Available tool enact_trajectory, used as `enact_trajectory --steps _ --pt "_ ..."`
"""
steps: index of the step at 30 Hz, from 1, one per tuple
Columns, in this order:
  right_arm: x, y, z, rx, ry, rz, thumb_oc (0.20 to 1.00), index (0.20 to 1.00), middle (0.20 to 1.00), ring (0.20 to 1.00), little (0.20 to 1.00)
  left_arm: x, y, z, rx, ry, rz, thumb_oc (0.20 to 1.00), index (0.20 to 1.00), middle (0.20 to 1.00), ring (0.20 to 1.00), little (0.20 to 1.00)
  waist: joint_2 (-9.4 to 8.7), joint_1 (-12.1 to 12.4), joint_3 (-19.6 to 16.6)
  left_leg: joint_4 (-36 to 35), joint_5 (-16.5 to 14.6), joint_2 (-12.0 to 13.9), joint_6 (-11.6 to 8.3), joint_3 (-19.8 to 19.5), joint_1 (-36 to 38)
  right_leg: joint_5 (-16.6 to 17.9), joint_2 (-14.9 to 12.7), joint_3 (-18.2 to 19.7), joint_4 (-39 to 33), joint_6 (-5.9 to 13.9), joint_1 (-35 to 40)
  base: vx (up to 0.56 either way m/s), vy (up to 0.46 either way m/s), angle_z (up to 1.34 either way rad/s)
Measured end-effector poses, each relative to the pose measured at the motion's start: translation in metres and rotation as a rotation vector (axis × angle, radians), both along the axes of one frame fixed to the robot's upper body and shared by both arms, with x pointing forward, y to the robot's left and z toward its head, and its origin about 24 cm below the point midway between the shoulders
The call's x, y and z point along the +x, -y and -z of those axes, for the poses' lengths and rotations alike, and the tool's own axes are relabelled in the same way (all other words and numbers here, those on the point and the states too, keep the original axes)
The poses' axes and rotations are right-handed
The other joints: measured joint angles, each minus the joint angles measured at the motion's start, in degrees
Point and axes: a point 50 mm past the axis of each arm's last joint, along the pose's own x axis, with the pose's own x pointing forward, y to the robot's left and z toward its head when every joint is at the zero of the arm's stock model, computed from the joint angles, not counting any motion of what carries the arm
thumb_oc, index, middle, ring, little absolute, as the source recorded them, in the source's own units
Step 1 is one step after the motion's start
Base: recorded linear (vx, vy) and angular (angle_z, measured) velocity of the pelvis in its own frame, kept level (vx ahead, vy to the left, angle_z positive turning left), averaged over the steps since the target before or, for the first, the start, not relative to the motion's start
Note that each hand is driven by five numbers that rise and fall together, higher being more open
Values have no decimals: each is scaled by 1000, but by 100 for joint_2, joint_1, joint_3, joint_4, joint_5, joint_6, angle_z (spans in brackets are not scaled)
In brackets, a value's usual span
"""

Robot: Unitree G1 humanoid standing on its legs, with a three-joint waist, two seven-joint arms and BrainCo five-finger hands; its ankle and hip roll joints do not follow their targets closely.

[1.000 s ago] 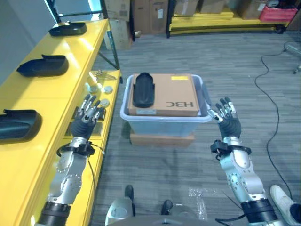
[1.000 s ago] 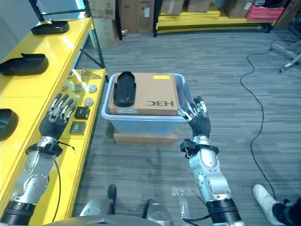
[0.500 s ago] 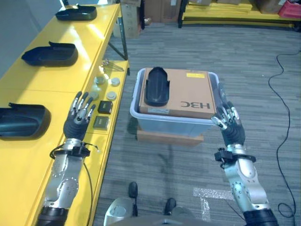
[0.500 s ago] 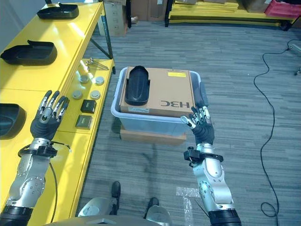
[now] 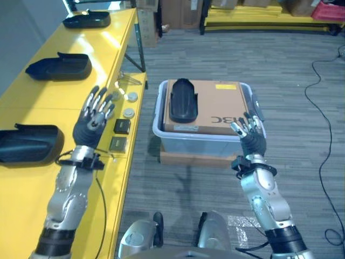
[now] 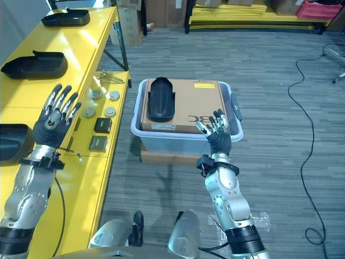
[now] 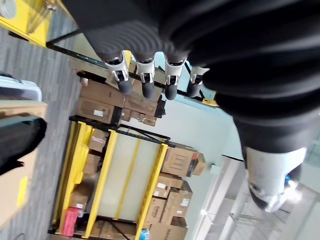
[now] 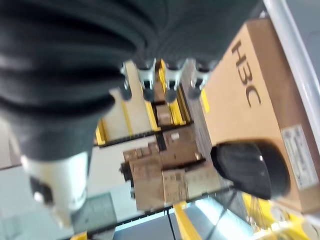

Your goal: Move parts from the plastic box to the shelf.

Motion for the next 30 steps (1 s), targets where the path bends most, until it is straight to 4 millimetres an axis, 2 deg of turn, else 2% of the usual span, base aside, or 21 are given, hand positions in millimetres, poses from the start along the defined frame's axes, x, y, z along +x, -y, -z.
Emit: enact_trajectory --steps 3,5,6,8,9,11,12,13,14,16,18,19,20,21,22,23,24,26,28,29,30 --pt "-2 2 -1 -8 6 -10 1000 1000 1000 1000 1000 3 -7 -3 16 5 -21 1000 1000 1000 1000 1000 -89 -47 42 24 -34 -51 -80 -118 -90 198 239 333 -2912 104 331 387 -376 10" --pt "-5 11 3 -6 -11 5 1000 1000 1000 1000 1000 7 -7 -1 6 -5 -22 1000 1000 1000 1000 1000 -122 -143 63 55 -57 -105 -100 -334 -85 465 177 492 -3857 77 550 381 -355 74" --pt "-9 16 8 1 -28 -1 1000 1000 1000 1000 1000 4 -10 10 -22 -43 -36 1000 1000 1000 1000 1000 -191 -192 72 24 -128 -85 -198 -520 118 842 192 460 -3833 7 743 390 -358 79" --pt "-11 16 10 10 -34 -23 1000 1000 1000 1000 1000 -1 -11 16 -27 -64 -42 1000 1000 1000 1000 1000 -357 -202 -19 -71 -188 -41 -322 -699 330 992 286 473 -3758 -3 1097 291 -284 56" --pt "-11 16 10 10 -31 -33 1000 1000 1000 1000 1000 -2 -12 15 -14 -59 -44 1000 1000 1000 1000 1000 -527 -183 -121 -77 -223 -38 -390 -768 331 1102 344 512 -3779 -40 1247 337 -331 44" --pt "-8 21 3 -8 -5 -35 1000 1000 1000 1000 1000 -2 -10 14 -33 -44 -44 1000 1000 1000 1000 1000 -519 -196 -122 5 -350 188 -593 -901 378 1555 526 439 -3383 -136 1181 381 -373 30" --pt "-6 24 4 -16 -19 -34 1000 1000 1000 1000 1000 -3 -7 18 -70 -55 -48 1000 1000 1000 1000 1000 -427 -218 -143 -123 -399 365 -710 -920 525 1318 616 292 -3108 -177 1165 359 -418 29" --pt "-7 30 7 -28 -52 -30 1000 1000 1000 1000 1000 -6 -2 18 -103 -57 -44 1000 1000 1000 1000 1000 -388 -272 -212 -300 -248 662 -872 -874 768 921 834 44 -2798 -386 1232 368 -471 29" --pt "-6 38 4 -26 -52 -12 1000 1000 1000 1000 1000 -6 -1 11 -106 -34 -49 1000 1000 1000 1000 1000 -437 -264 -245 85 -208 928 -901 -712 676 672 1063 -33 -2656 -573 1269 293 -387 20" --pt "0 42 5 -26 -58 1 1000 1000 1000 1000 1000 -4 -3 12 -110 -47 -74 1000 1000 1000 1000 1000 -487 -222 -286 767 -140 1142 -826 -606 432 563 1248 -79 -2593 -780 1338 211 -251 -14" --pt "3 44 10 -27 -82 8 1000 1000 1000 1000 1000 -3 -3 16 -120 -65 -91 1000 1000 1000 1000 1000 -519 -216 -314 1348 165 1242 -854 -608 197 424 1358 -140 -2511 -950 1452 213 -182 5" --pt "4 48 19 -28 -117 17 1000 1000 1000 1000 1000 1 -4 20 -119 -90 -97 1000 1000 1000 1000 1000 -528 -218 -309 2375 651 1256 -905 -798 -451 380 1387 -260 -2722 -1084 1701 217 -45 34" --pt "3 48 21 -27 -126 19 1000 1000 1000 1000 1000 2 -5 23 -117 -99 -98 1000 1000 1000 1000 1000 -536 -206 -308 2562 543 1238 -967 -743 -684 422 1374 -352 -2898 -1107 1853 171 9 51" --pt "3 47 23 -33 -130 18 1000 1000 1000 1000 1000 2 -5 24 -115 -107 -97 1000 1000 1000 1000 1000 -541 -207 -306 2349 440 1200 -990 -574 -791 457 1361 -445 -3085 -1125 2023 140 93 45" --pt "3 46 24 -44 -133 18 1000 1000 1000 1000 1000 2 -5 25 -113 -111 -95 1000 1000 1000 1000 1000 -534 -241 -321 1785 461 1180 -1005 -319 -731 487 1352 -611 -3234 -1130 2161 139 145 45" --pt "3 45 23 -59 -131 13 1000 1000 1000 1000 1000 2 -5 25 -113 -110 -93 1000 1000 1000 1000 1000 -509 -235 -335 1190 516 1164 -990 -174 -664 486 1362 -711 -3280 -1130 2247 190 196 41" --pt "3 43 23 -75 -123 18 1000 1000 1000 1000 1000 2 -4 25 -110 -111 -86 1000 1000 1000 1000 1000 -407 -208 -386 644 554 1161 -1011 37 -673 468 1359 -830 -3393 -1100 2346 182 153 56" --pt "0 45 23 -99 -113 48 1000 1000 1000 1000 1000 3 0 24 -107 -105 -58 1000 1000 1000 1000 1000 -352 -314 -389 -362 699 1141 -1122 388 -687 465 1353 -1072 -3550 -1084 2479 129 150 68" --pt "0 46 22 -140 -116 96 1000 1000 1000 1000 1000 5 1 28 -90 -115 -34 1000 1000 1000 1000 1000 -222 -281 -396 -639 807 1286 -1053 567 -709 437 1353 -1244 -3567 -1035 2535 136 231 38" --pt "0 49 18 -177 -107 125 1000 1000 1000 1000 1000 4 6 32 -87 -135 -12 1000 1000 1000 1000 1000 -134 -200 -409 -749 871 1262 -958 436 -589 362 1259 -1192 -3467 -933 2499 188 199 -1" --pt "2 52 15 -214 -105 134 1000 1000 1000 1000 1000 3 6 34 -87 -140 -10 1000 1000 1000 1000 1000 -126 -153 -369 -880 885 1163 -936 185 -424 338 1206 -1113 -3416 -887 2480 193 158 -18"
